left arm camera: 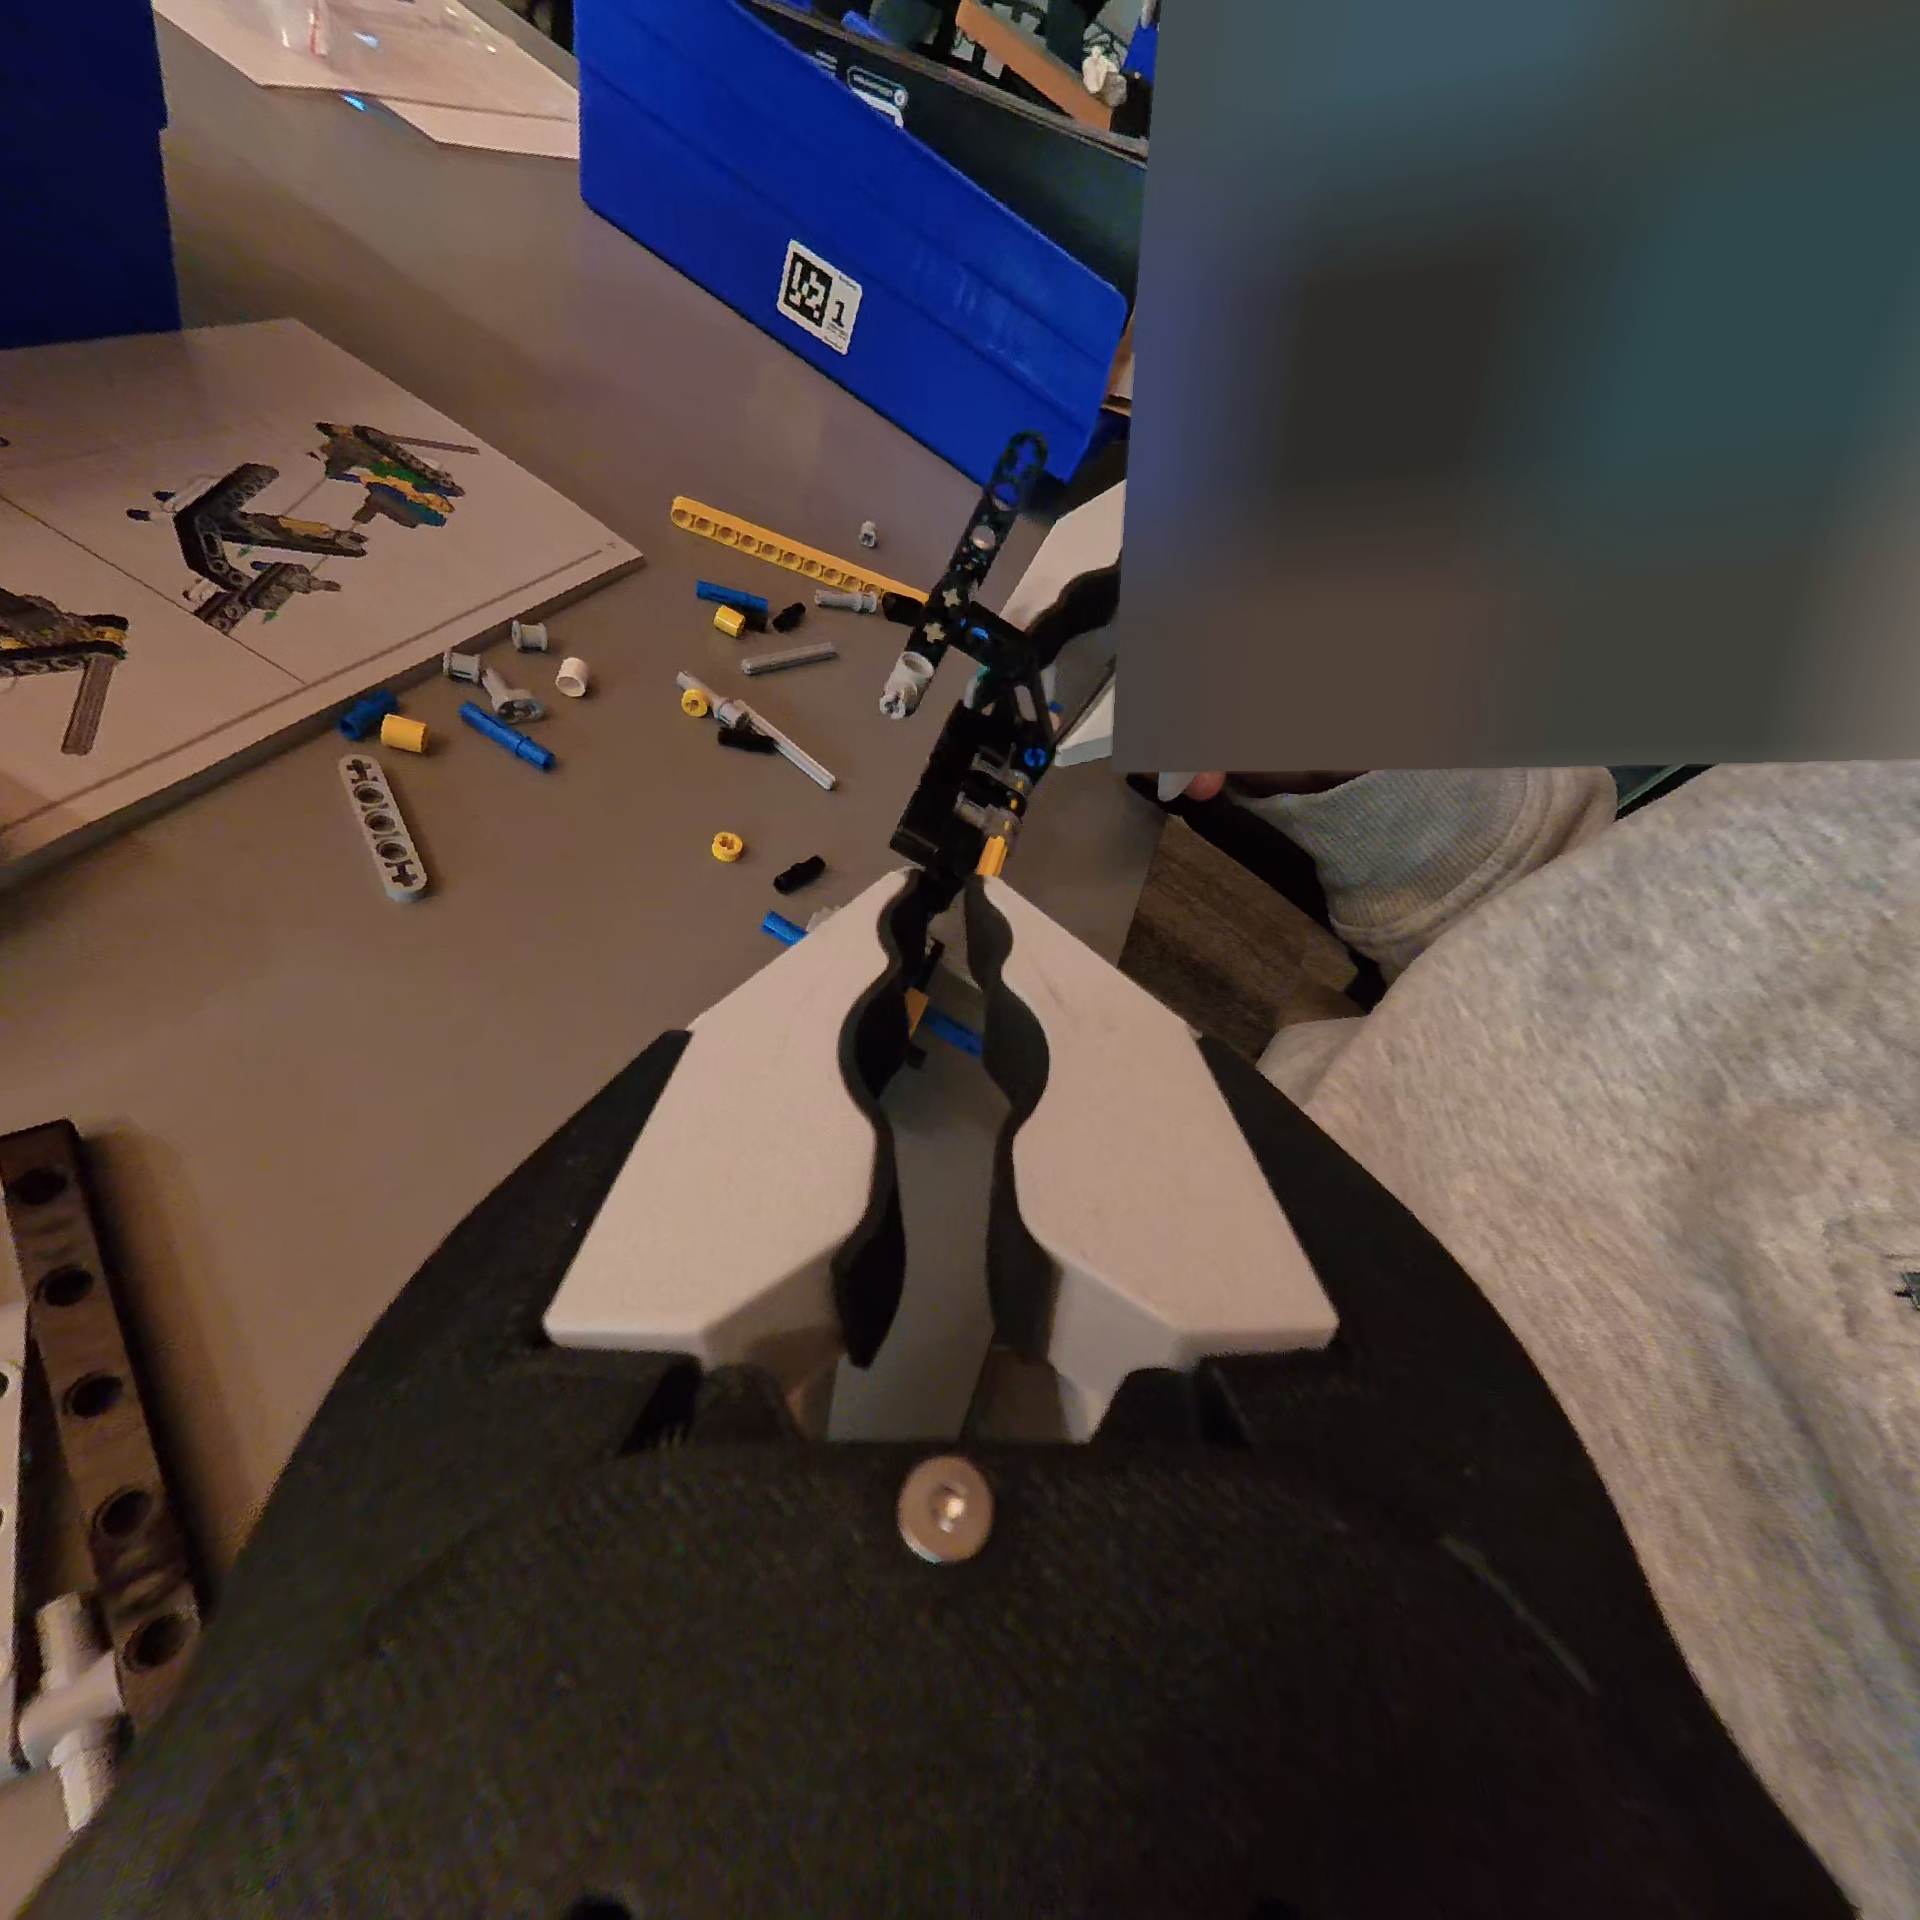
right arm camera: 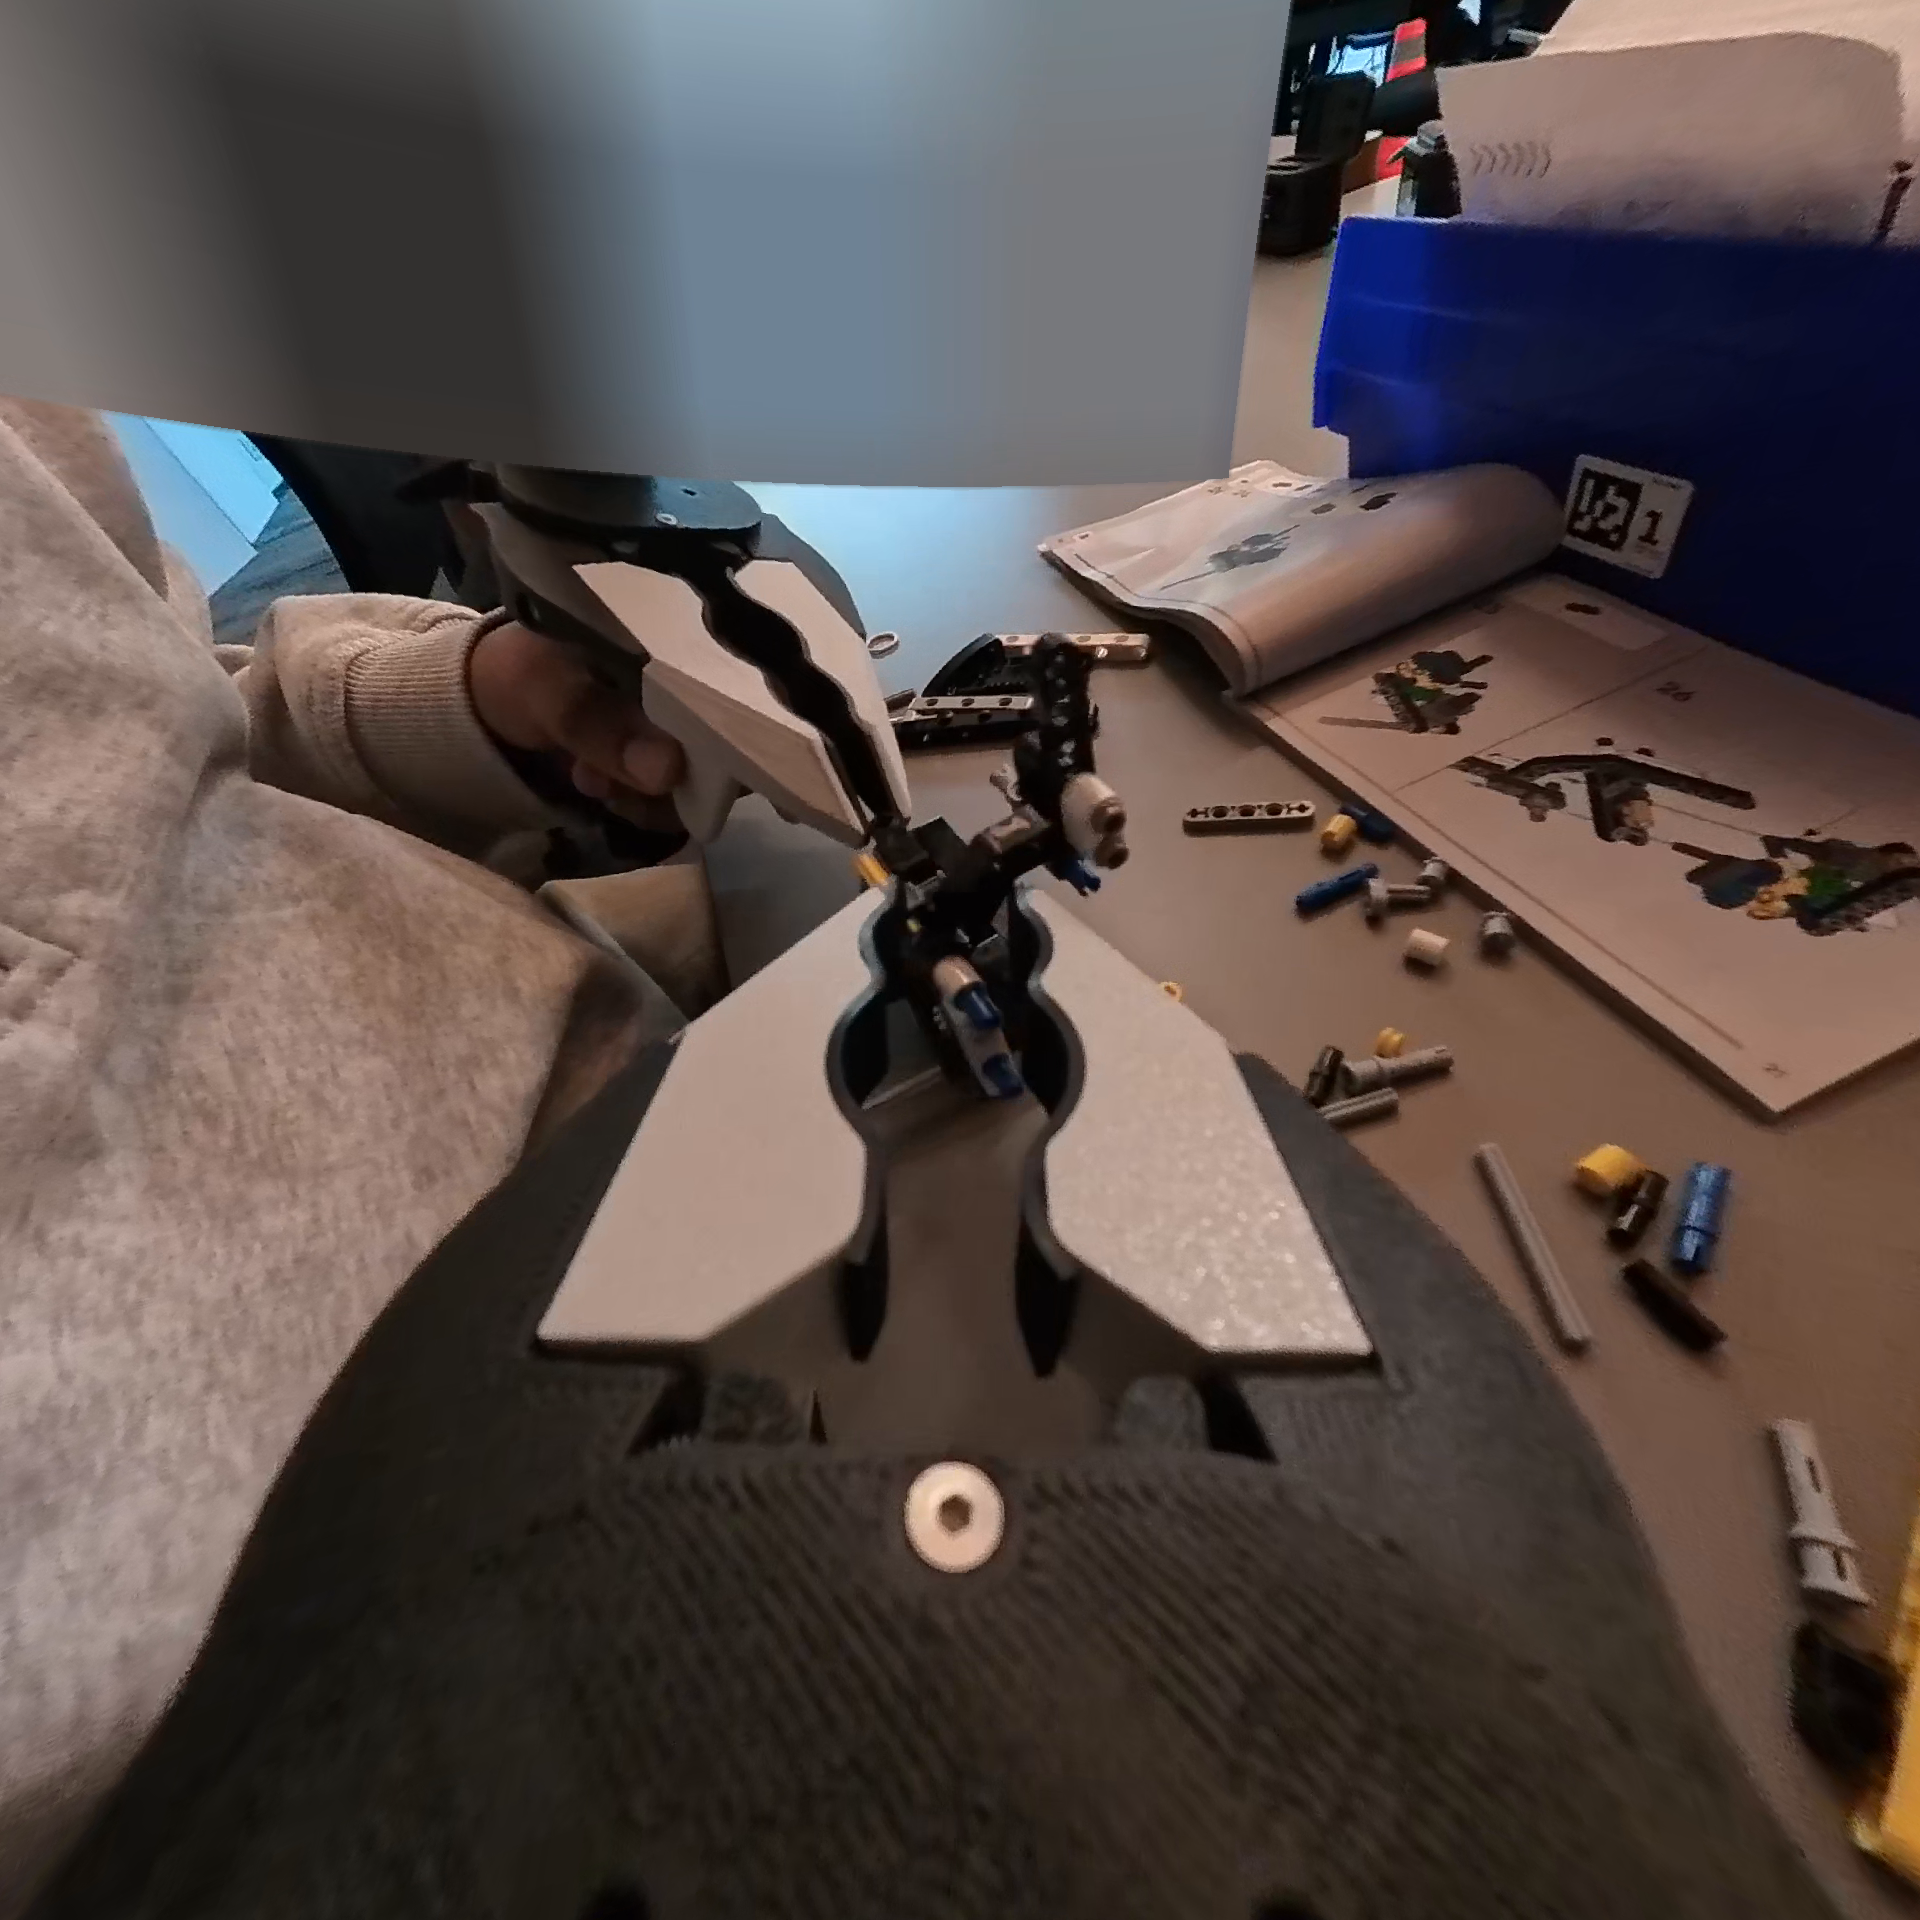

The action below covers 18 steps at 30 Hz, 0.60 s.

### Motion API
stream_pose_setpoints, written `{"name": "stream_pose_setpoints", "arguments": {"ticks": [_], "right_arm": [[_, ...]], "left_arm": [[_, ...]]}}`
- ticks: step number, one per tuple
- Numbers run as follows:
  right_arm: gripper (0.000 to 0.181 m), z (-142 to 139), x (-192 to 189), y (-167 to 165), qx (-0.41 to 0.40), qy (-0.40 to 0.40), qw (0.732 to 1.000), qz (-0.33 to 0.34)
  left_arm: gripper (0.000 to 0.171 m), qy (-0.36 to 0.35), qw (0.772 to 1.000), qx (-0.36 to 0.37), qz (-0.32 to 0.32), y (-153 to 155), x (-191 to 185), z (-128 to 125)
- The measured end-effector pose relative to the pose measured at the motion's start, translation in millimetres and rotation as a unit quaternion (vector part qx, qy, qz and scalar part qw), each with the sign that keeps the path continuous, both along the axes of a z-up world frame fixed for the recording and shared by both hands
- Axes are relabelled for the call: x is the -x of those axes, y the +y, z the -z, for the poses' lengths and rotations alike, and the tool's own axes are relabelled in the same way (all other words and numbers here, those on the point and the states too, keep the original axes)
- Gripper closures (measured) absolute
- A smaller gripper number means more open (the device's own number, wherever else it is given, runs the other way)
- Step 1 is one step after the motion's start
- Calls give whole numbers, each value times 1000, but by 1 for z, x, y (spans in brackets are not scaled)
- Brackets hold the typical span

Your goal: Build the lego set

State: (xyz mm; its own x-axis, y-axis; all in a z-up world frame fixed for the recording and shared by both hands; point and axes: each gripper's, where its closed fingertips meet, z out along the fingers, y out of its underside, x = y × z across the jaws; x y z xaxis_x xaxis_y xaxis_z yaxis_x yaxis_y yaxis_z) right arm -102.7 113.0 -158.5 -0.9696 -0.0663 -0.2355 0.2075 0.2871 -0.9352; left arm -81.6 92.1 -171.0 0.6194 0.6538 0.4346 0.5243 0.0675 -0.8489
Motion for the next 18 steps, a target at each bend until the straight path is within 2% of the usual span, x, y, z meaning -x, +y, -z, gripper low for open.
{"name": "stream_pose_setpoints", "arguments": {"ticks": [18], "right_arm": [[160,3,-2,-1,-3,-4,1000,-4]], "left_arm": [[166,9,1000,-4,11,4,-2,0]]}}
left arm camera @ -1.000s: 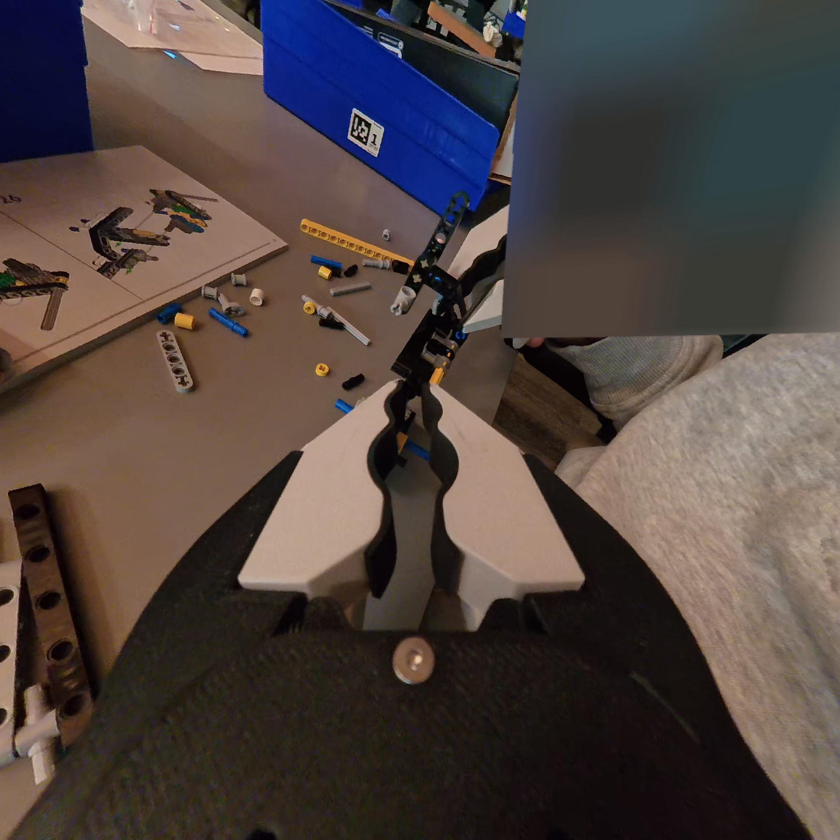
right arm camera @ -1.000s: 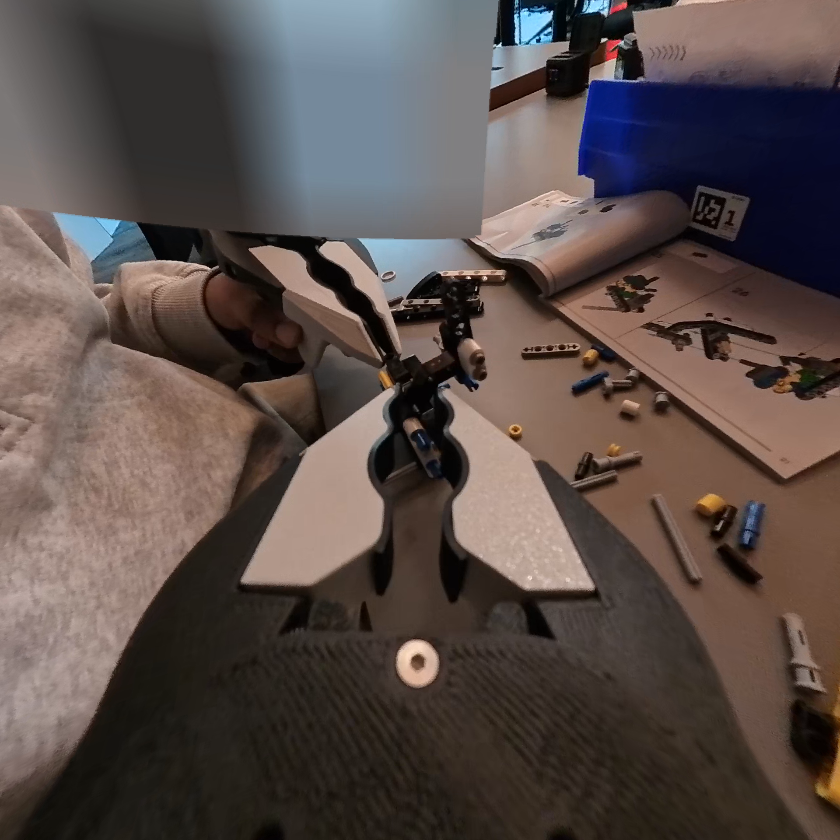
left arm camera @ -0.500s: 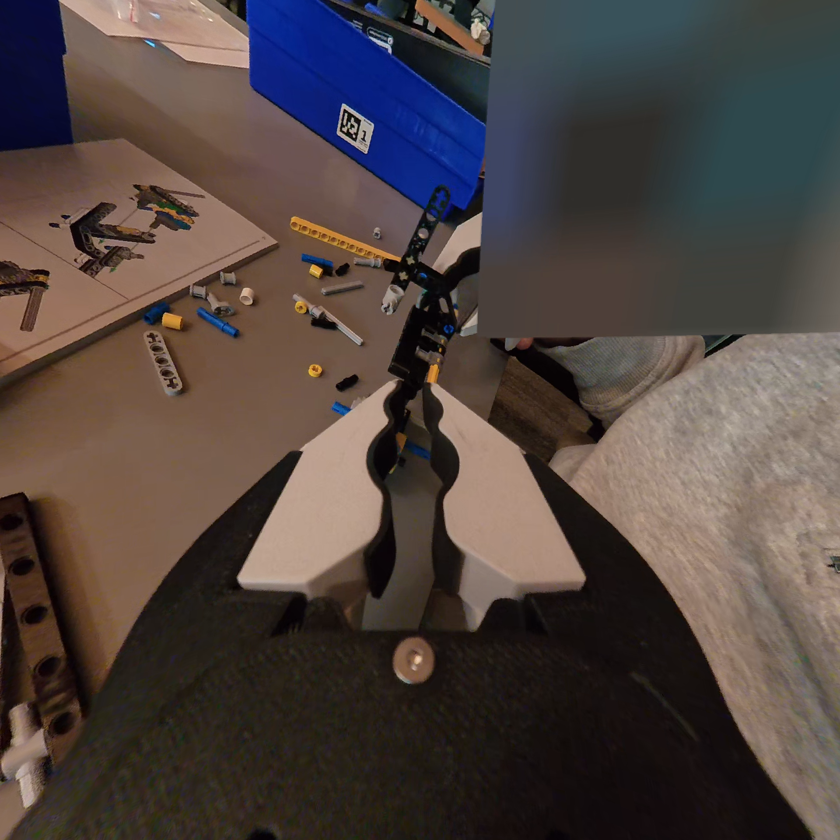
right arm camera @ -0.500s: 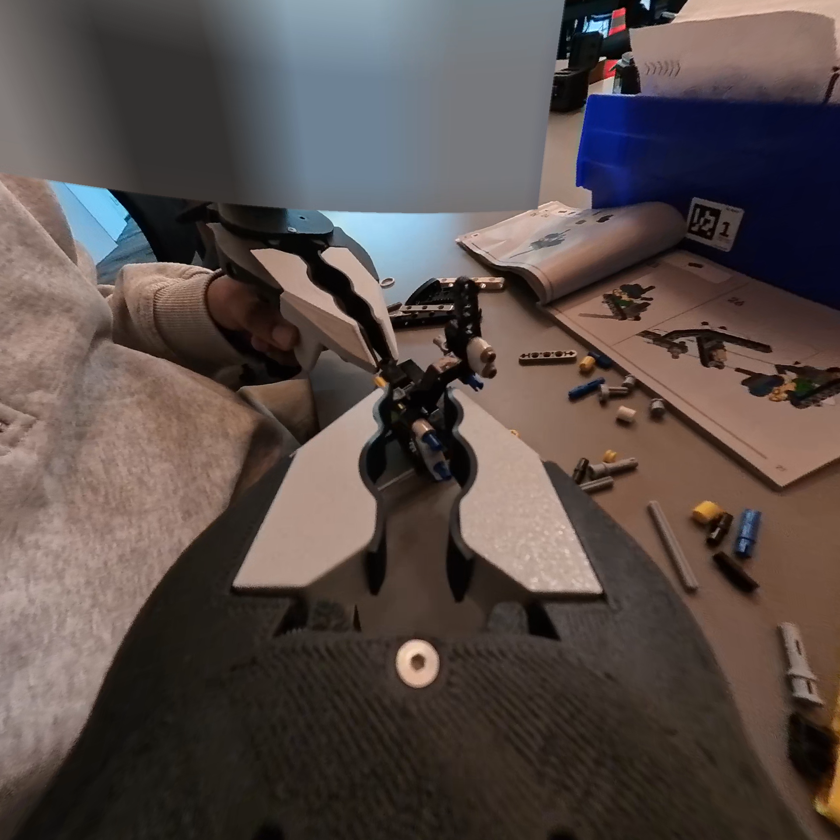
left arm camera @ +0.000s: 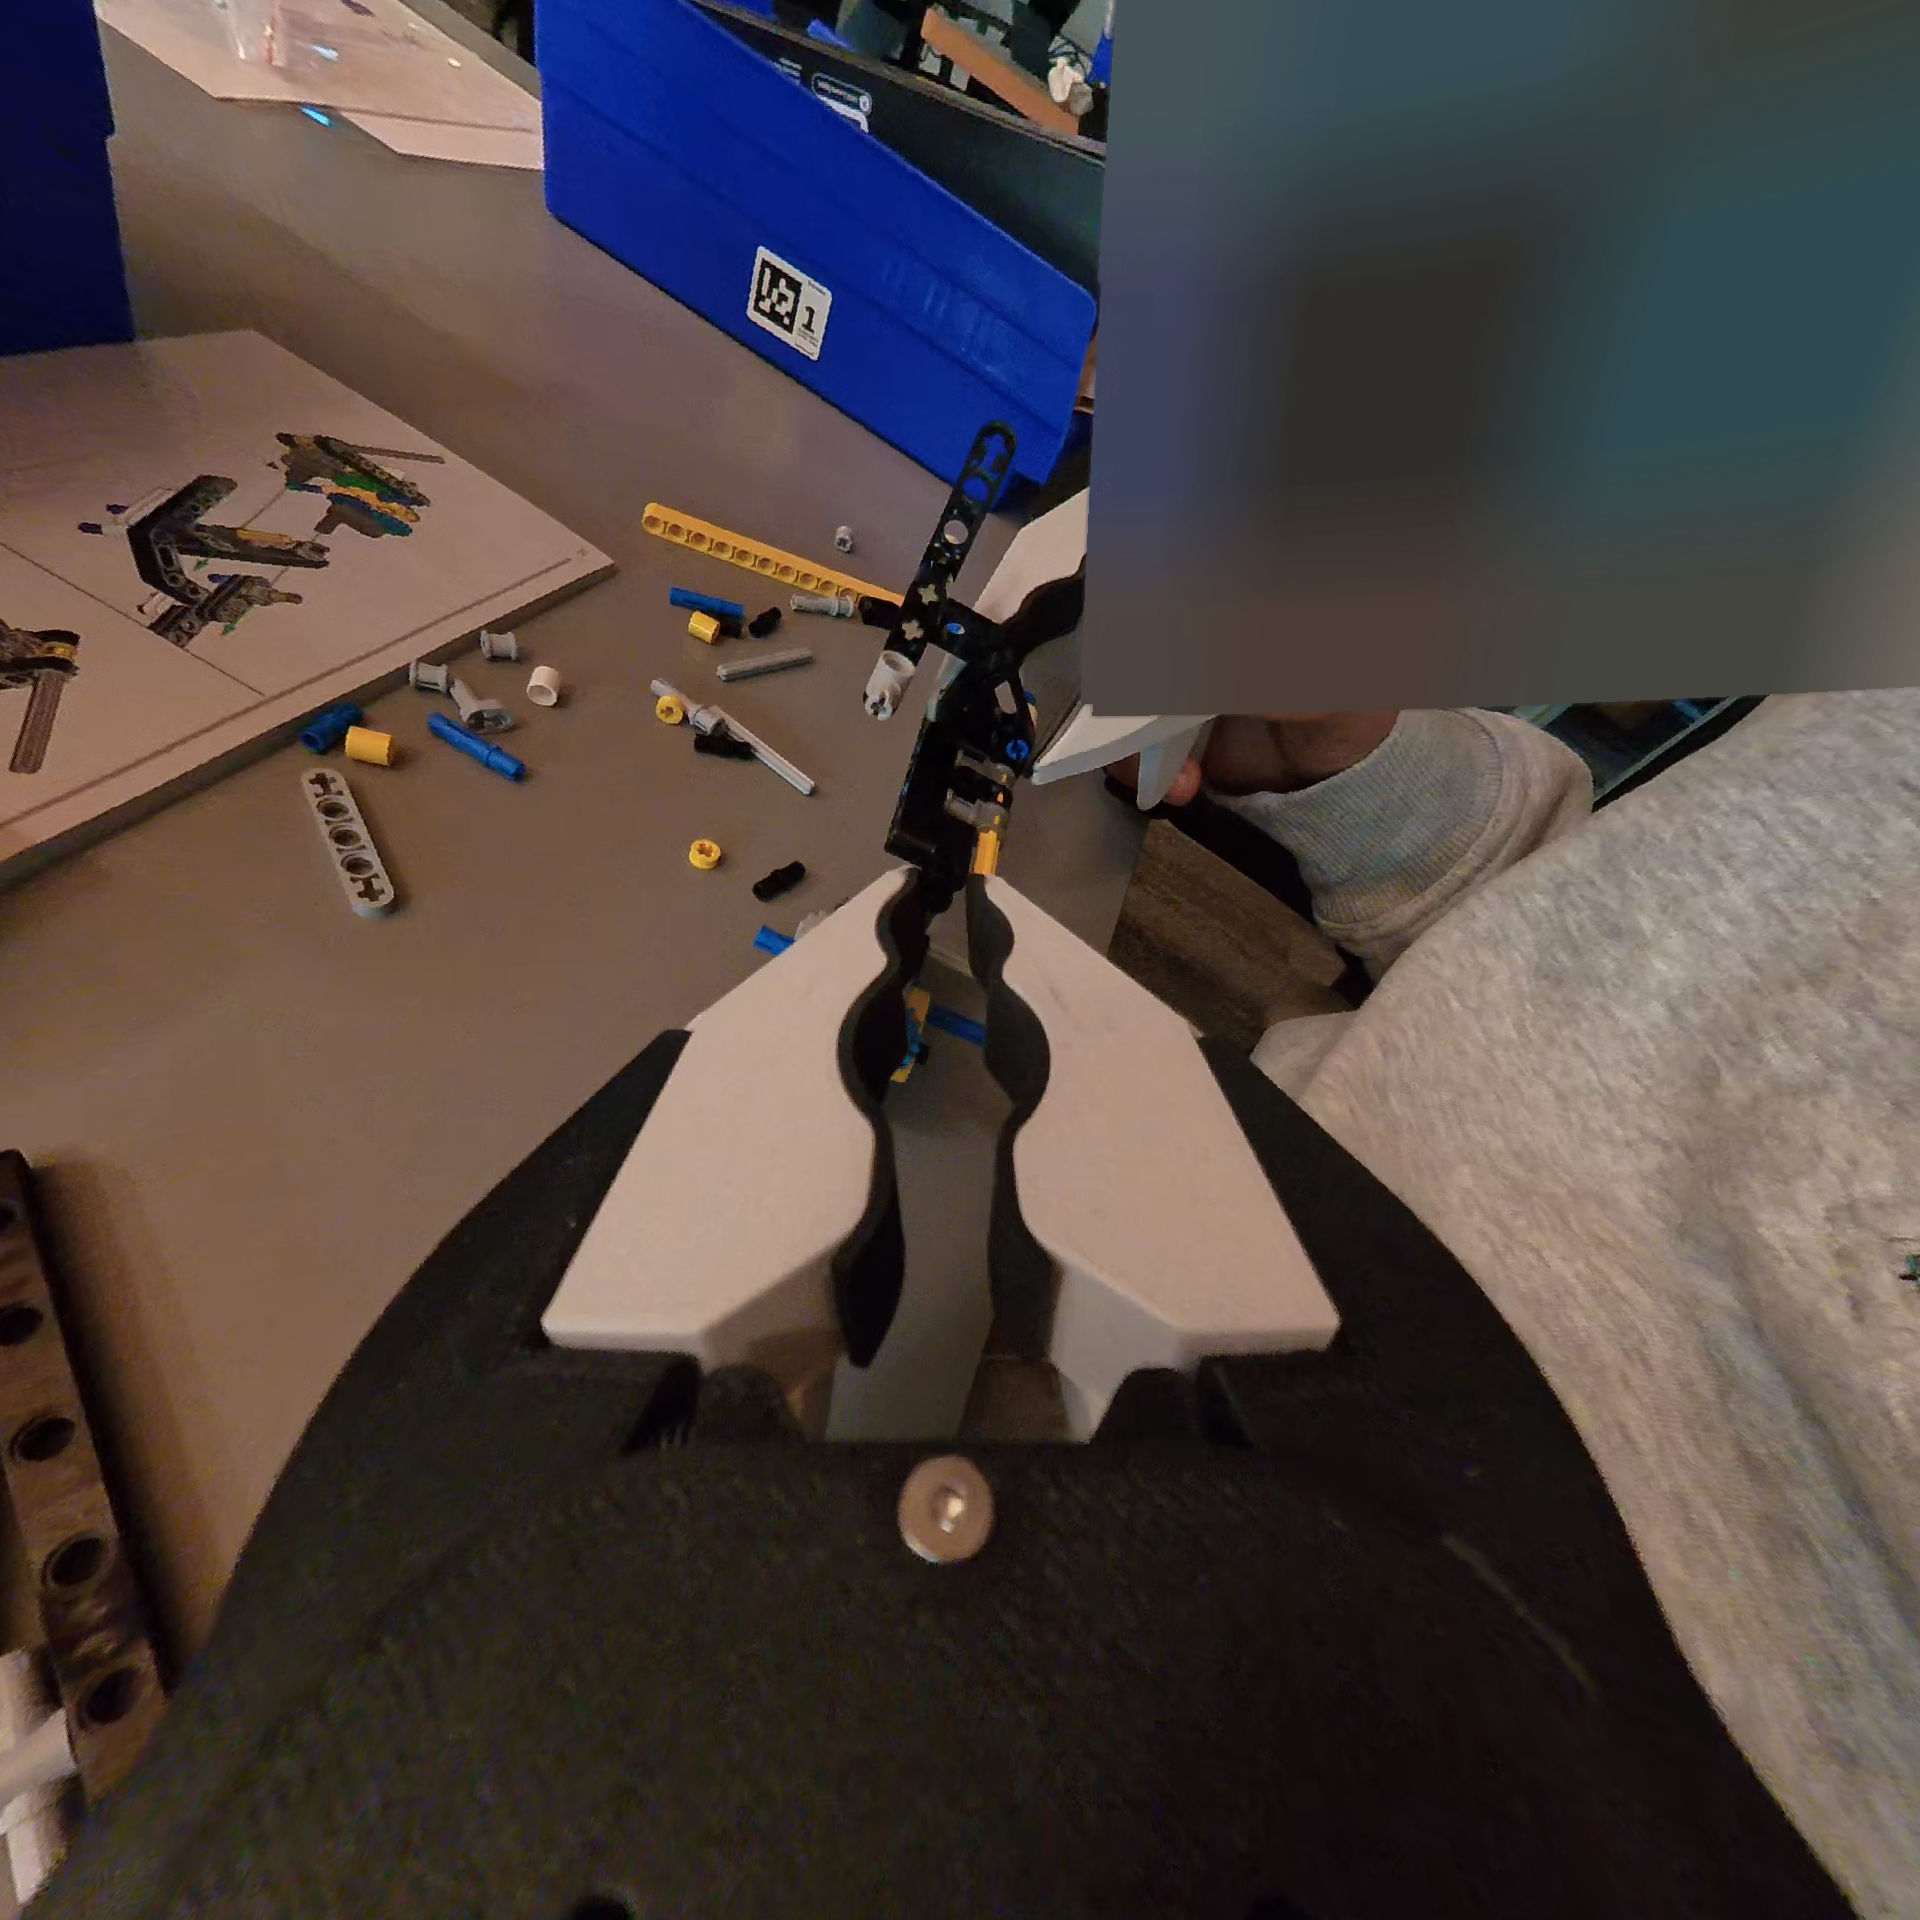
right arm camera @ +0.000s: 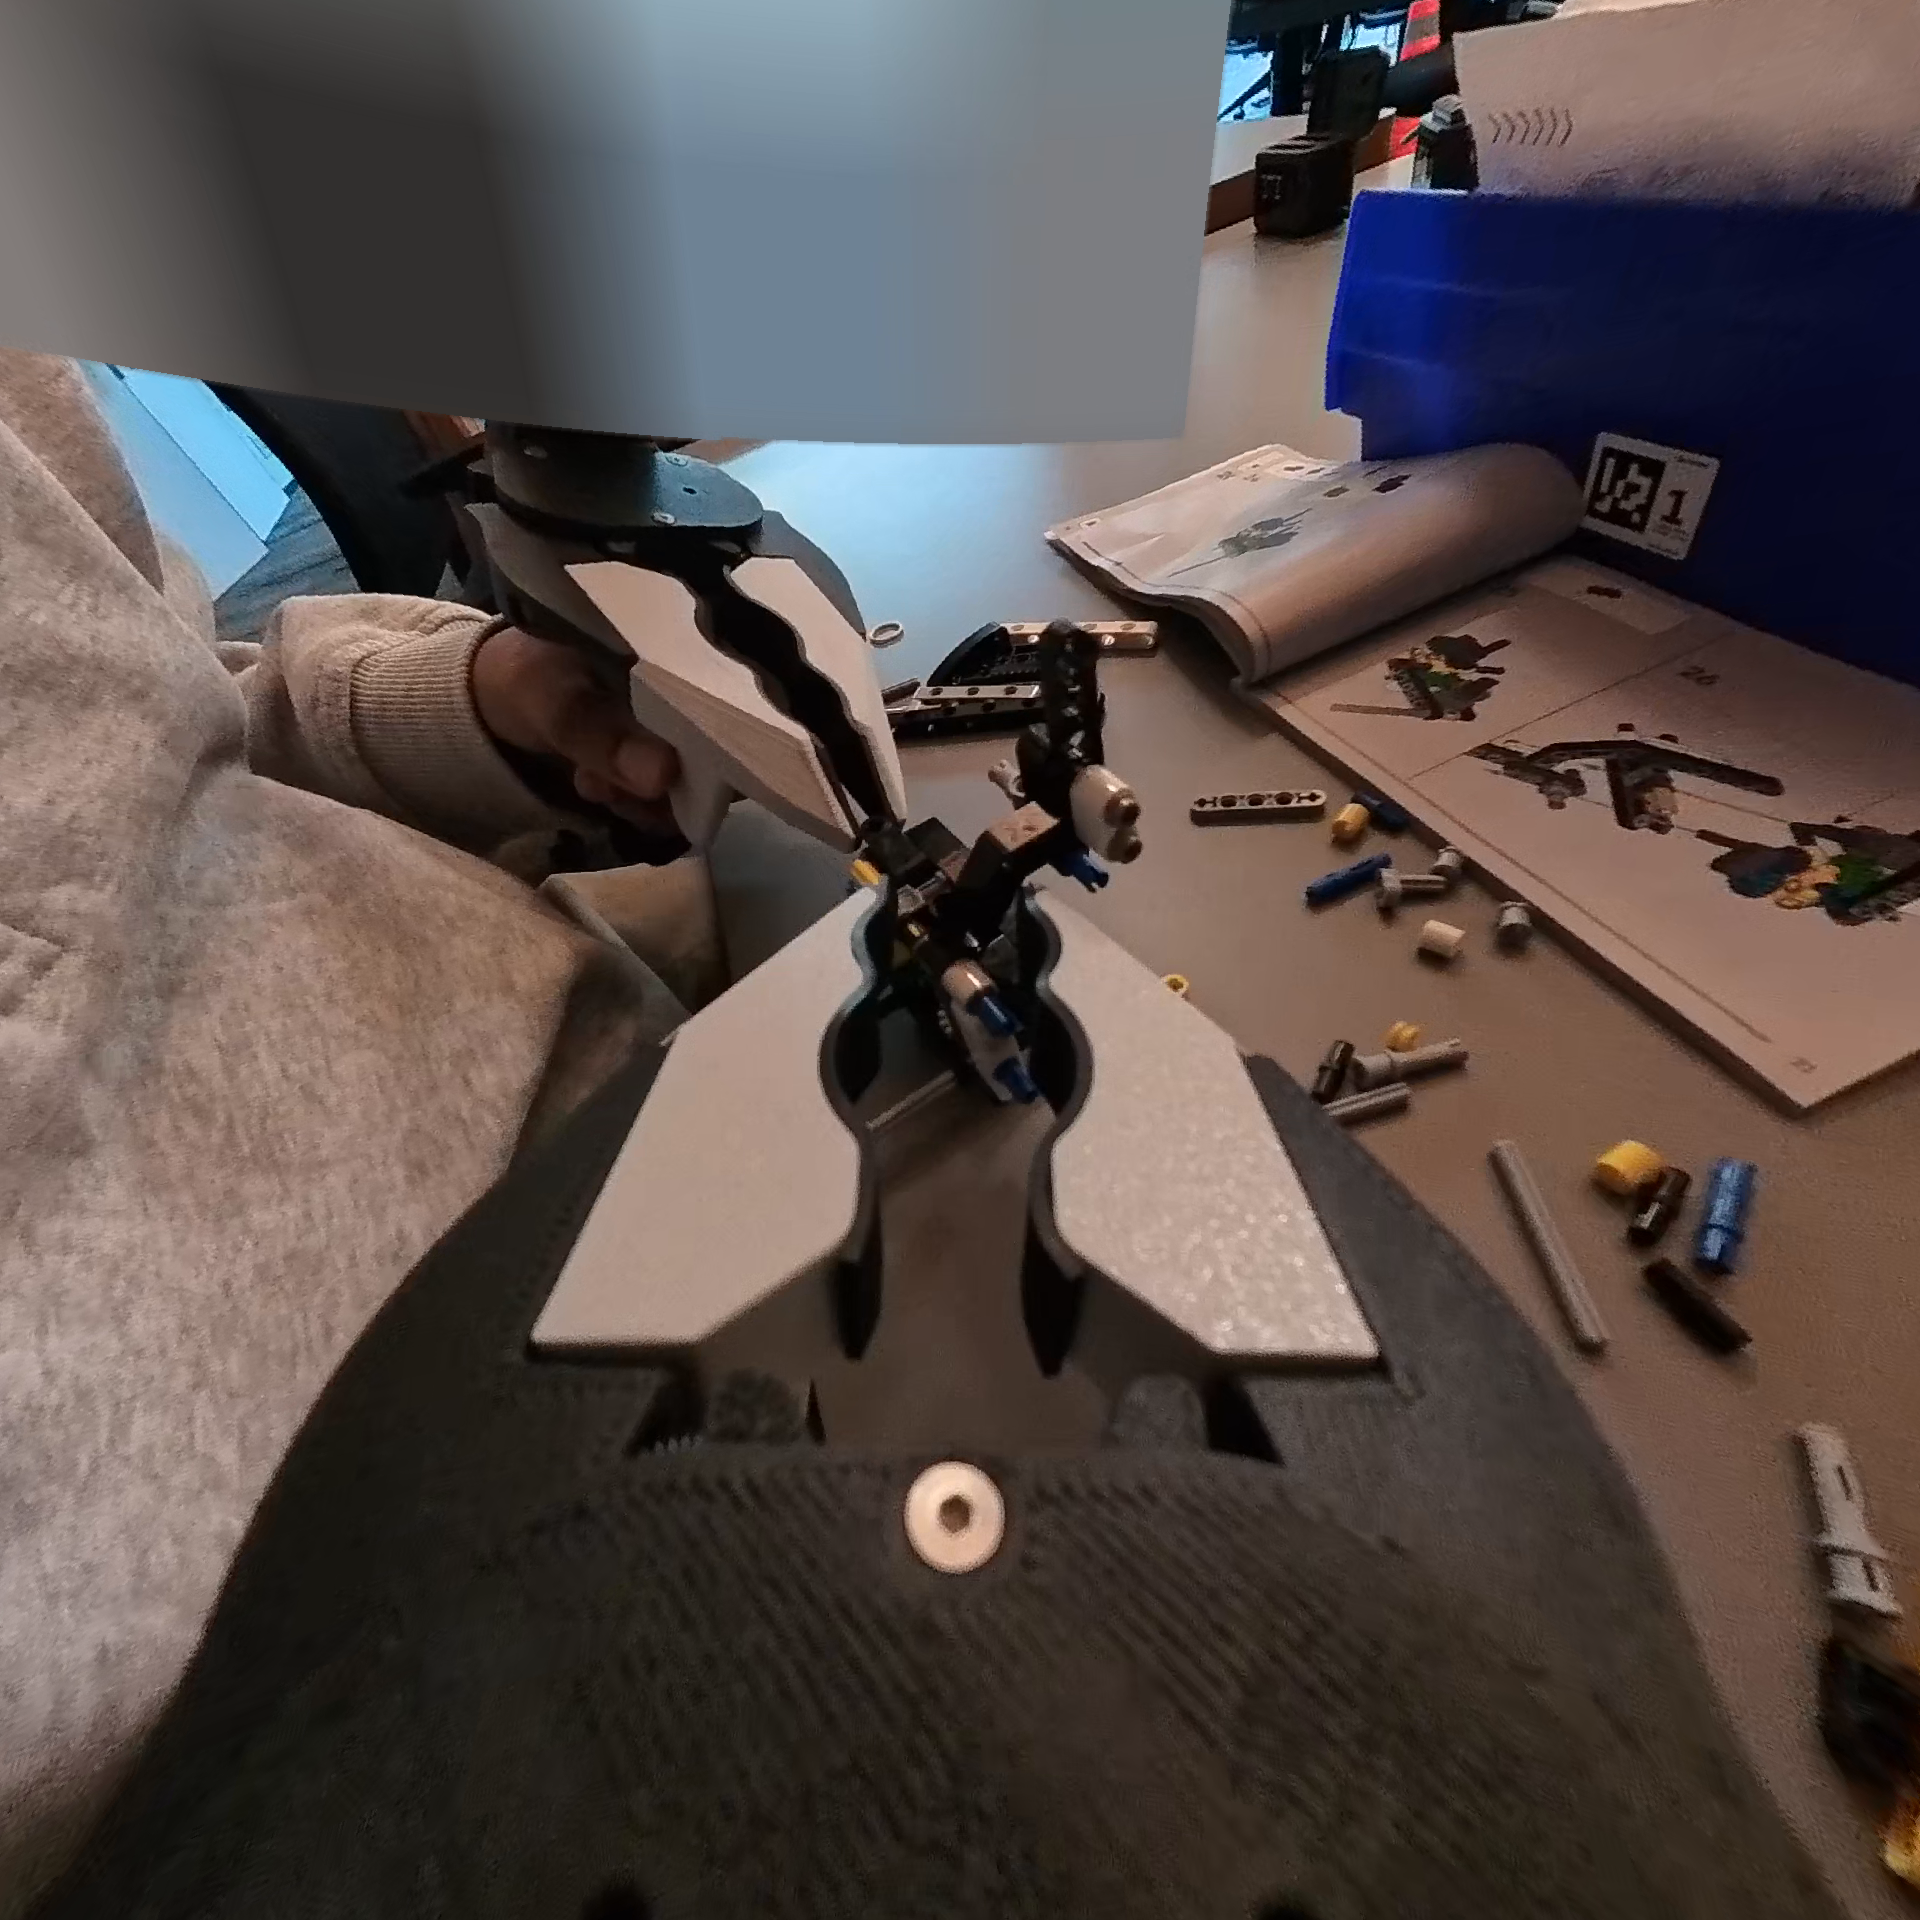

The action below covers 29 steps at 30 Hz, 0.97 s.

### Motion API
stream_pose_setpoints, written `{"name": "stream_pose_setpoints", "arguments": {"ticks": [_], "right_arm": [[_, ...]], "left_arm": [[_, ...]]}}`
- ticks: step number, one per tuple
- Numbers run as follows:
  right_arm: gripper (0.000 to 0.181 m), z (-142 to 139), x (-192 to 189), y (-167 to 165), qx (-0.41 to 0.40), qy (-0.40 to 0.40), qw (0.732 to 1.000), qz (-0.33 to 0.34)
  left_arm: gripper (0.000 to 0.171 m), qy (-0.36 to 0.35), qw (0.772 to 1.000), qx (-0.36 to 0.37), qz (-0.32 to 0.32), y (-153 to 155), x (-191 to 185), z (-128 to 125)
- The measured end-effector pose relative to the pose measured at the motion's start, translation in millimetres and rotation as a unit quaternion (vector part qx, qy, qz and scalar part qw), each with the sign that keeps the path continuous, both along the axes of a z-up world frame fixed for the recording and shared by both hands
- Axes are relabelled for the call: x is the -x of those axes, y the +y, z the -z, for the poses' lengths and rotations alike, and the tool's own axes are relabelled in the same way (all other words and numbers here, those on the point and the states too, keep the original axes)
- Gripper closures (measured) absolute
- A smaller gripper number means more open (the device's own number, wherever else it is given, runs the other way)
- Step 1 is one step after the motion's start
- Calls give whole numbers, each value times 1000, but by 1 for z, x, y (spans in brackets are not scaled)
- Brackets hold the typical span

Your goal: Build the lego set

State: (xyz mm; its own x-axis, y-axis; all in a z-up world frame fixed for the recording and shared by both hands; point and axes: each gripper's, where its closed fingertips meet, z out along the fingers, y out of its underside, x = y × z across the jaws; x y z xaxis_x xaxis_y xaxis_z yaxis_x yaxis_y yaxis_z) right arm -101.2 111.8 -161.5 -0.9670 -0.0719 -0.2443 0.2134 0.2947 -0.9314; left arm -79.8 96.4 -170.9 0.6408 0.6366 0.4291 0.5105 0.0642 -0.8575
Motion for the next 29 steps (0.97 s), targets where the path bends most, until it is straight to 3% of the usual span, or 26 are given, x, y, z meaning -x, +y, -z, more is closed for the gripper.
{"name": "stream_pose_setpoints", "arguments": {"ticks": [23,29], "right_arm": [[158,1,-1,0,3,-4,1000,0],[158,1,-1,0,4,-4,1000,-1]], "left_arm": [[158,11,999,-29,14,-2,-2,-5],[144,31,999,-30,26,-1,-4,-8]]}}
